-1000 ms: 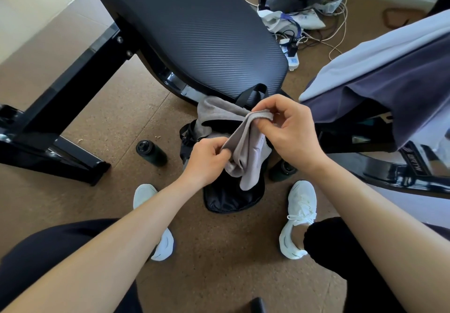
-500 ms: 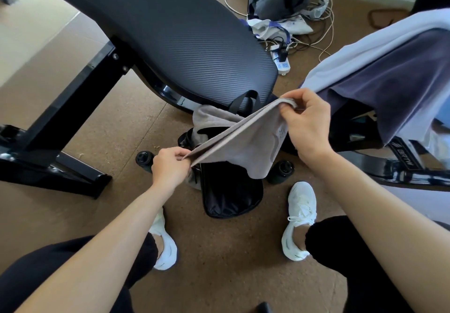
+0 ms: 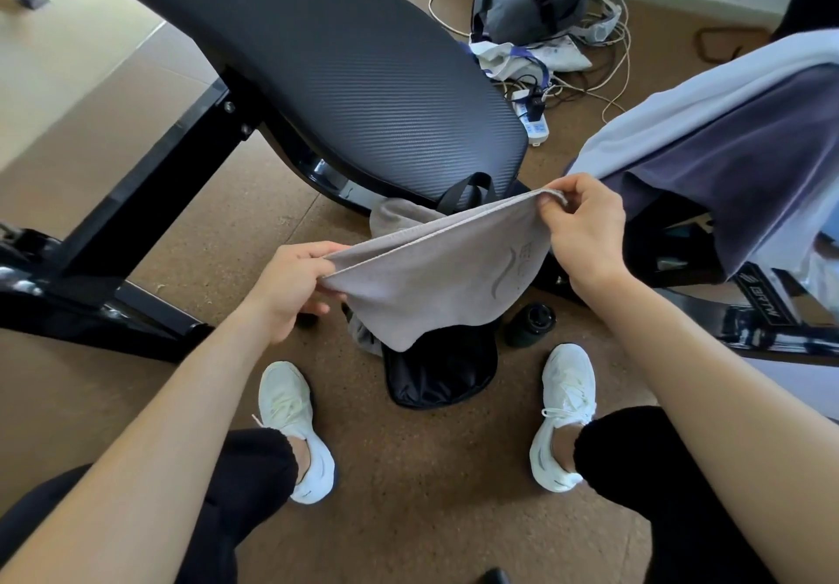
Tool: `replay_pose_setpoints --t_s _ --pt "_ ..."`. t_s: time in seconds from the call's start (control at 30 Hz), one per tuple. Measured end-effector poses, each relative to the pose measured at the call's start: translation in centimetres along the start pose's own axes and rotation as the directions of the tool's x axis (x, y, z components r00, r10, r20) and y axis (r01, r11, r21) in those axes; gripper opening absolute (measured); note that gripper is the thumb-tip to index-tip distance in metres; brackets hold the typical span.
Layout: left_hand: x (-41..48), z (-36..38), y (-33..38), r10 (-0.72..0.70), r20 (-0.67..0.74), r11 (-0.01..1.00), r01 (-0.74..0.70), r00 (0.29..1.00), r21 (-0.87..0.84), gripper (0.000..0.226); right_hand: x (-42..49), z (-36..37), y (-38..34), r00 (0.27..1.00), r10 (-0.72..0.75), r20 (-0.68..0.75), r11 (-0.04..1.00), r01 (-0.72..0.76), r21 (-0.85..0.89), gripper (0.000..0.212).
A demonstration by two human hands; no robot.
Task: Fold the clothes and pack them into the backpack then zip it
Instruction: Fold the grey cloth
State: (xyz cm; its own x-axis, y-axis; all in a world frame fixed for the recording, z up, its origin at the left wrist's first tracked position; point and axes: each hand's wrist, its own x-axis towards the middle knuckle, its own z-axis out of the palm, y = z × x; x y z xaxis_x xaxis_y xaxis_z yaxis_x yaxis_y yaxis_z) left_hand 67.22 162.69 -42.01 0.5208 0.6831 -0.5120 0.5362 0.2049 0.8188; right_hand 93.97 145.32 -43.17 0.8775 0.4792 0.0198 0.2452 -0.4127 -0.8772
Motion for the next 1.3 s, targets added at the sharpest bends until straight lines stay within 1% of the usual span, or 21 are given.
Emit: replay_pose_setpoints --t_s 0.07,0.17,0.23,0.3,0.47,0.63,0.73,0.83,0.93,0.97,1.03,1.07,1.1,1.17,1.2,1.27,1.3 --pt "-0.5 -0.3 0.3 -0.01 0.054 1.0 0.011 0.998 -0.019 0.052 0.1 0.1 0.0 1.0 0.0 0.004 1.0 0.0 -0.002 0.006" --pt "-1.0 -0.2 0.7 -0.031 0.149 0.976 0.062 0.988 -0.208 0.054 0.2 0.2 0.2 1.0 0.008 0.001 1.0 -0.008 0.004 0.007" --pt "-1.2 -0.2 0.9 -0.053 0.165 0.938 0.105 0.985 -0.329 0.05 0.3 0.3 0.2 1.0 0.02 0.004 1.0 -0.02 0.02 0.008" --pt "-1.2 -0.2 1.0 -0.085 0.15 0.912 0.138 0.985 -0.388 0.047 0.3 0.3 0.3 1.0 0.019 0.011 1.0 -0.019 0.023 0.007" --pt "-0.8 -0.6 0.8 -0.144 0.086 0.879 0.167 0.986 -0.447 0.04 0.3 0.5 0.1 1.0 0.001 0.025 1.0 -0.002 0.027 0.007" --pt "-0.6 -0.6 0.5 -0.12 0.055 0.852 0.131 0.991 -0.508 0.035 0.3 0.6 0.0 0.999 0.001 0.045 0.999 -0.003 0.04 0.005" --pt "-0.5 -0.7 0.3 -0.089 0.085 0.849 0.12 0.992 -0.514 0.034 0.4 0.5 0.0 0.999 0.002 0.041 0.999 -0.004 0.043 0.004" --pt "-0.6 -1.0 0.1 -0.007 0.137 0.877 0.072 0.991 -0.476 0.037 0.6 0.4 -0.1 1.0 0.015 0.027 0.998 -0.016 0.056 0.005" --pt "-0.9 -1.2 -0.1 0.082 0.143 0.899 -0.012 0.986 -0.437 0.05 0.8 0.2 -0.3 0.999 0.021 0.023 0.997 -0.023 0.071 0.006" --pt "-0.9 -1.2 -0.2 0.108 0.11 0.924 -0.059 0.988 -0.379 0.054 0.8 0.1 -0.4 0.999 0.022 0.028 0.997 -0.024 0.069 0.007" --pt "-1.0 -0.9 -0.3 0.2 0.023 0.967 -0.194 0.979 -0.165 0.053 0.8 0.1 -0.5 0.999 0.02 0.041 0.997 -0.023 0.072 0.008" --pt "-1.1 -0.7 -0.3 0.252 -0.007 0.965 -0.252 0.968 -0.077 0.048 0.8 0.1 -0.5 0.999 0.018 0.047 0.997 -0.022 0.076 0.008" --pt "-1.1 -0.6 -0.3 0.285 -0.035 0.957 -0.286 0.958 -0.048 0.04 0.8 0.1 -0.5 0.998 0.015 0.053 0.997 -0.019 0.075 0.008" --pt "-1.1 -0.4 -0.3 0.288 -0.106 0.949 -0.298 0.952 -0.099 0.025 0.8 0.1 -0.3 0.998 0.005 0.055 0.998 -0.008 0.061 0.005" --pt "-1.0 -0.4 -0.4 0.294 -0.162 0.949 -0.308 0.942 -0.072 0.019 0.7 0.1 -0.3 0.999 -0.002 0.048 0.999 0.0 0.046 0.002" --pt "-0.6 -0.5 -0.8 0.35 -0.288 0.936 -0.325 0.891 0.132 0.012 0.4 0.1 -0.3 1.0 -0.024 0.02 1.0 0.024 0.002 0.005" --pt "-0.4 -0.5 -1.1 0.385 -0.336 0.919 -0.325 0.86 0.221 0.013 0.1 0.2 -0.4 0.999 -0.033 0.012 0.999 0.033 -0.016 0.007"
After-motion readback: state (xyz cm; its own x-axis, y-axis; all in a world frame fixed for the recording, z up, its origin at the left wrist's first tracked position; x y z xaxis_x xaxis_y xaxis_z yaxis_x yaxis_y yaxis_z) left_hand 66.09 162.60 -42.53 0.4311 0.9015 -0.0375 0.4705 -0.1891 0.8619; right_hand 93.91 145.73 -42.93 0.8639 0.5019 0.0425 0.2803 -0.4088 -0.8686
